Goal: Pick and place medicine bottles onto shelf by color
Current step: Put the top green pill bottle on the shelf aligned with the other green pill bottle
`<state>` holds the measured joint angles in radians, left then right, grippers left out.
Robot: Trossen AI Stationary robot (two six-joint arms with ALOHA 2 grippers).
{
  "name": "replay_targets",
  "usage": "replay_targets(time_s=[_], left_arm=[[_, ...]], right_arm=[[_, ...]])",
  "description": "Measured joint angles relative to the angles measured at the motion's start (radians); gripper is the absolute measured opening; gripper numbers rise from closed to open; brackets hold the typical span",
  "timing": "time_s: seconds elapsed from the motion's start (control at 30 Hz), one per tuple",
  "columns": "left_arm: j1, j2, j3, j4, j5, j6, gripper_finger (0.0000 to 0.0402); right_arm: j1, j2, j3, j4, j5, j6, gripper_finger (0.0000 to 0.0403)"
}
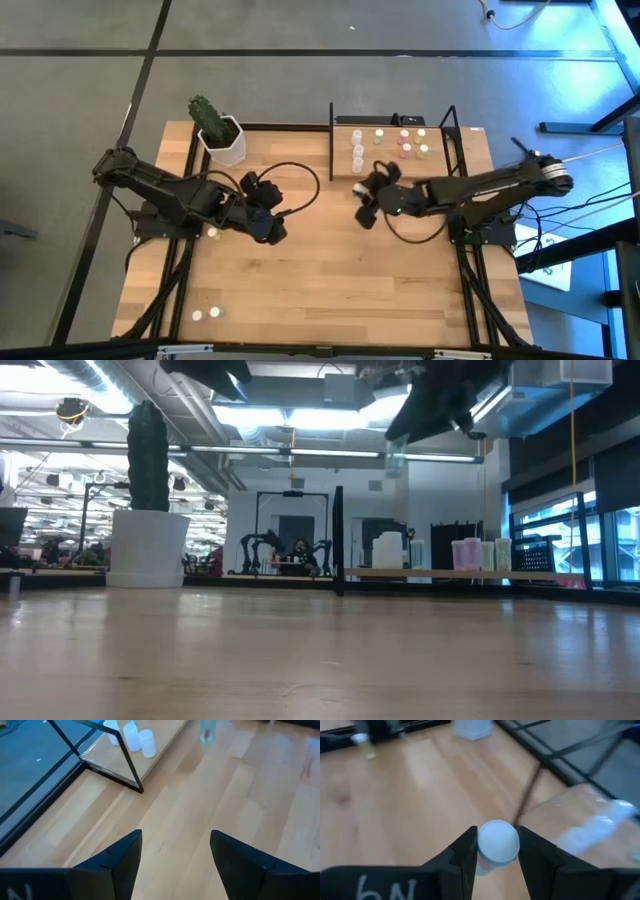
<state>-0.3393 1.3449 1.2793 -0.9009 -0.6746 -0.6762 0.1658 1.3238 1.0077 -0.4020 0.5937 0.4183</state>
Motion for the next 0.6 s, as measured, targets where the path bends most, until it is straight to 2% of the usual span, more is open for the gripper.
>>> replay_targets(time_s=[0.2, 0.4, 0.5, 0.6], left_arm=[[0.031, 0.000, 0.000, 0.029, -0.002, -0.049, 0.0228], [0.074, 0.000, 0.000, 0.056, -0.003, -0.050, 0.0228], [0.092, 0.000, 0.000, 0.060, -0.002, -0.050, 0.0228], [0.107, 0.000, 0.000, 0.060, -0.003, -0.050, 0.0228]], right_arm=[[-0.070, -0.100, 0.000, -0.085, 0.093, 0.000, 0.0127], [-0.198, -0.131, 0.000, -0.175, 0.097, 0.031, 0.0127], [-0.278, -0.122, 0.000, -0.214, 0.060, 0.072, 0.0127], [-0.360, -0.097, 0.000, -0.237, -0.035, 0.099, 0.0127]])
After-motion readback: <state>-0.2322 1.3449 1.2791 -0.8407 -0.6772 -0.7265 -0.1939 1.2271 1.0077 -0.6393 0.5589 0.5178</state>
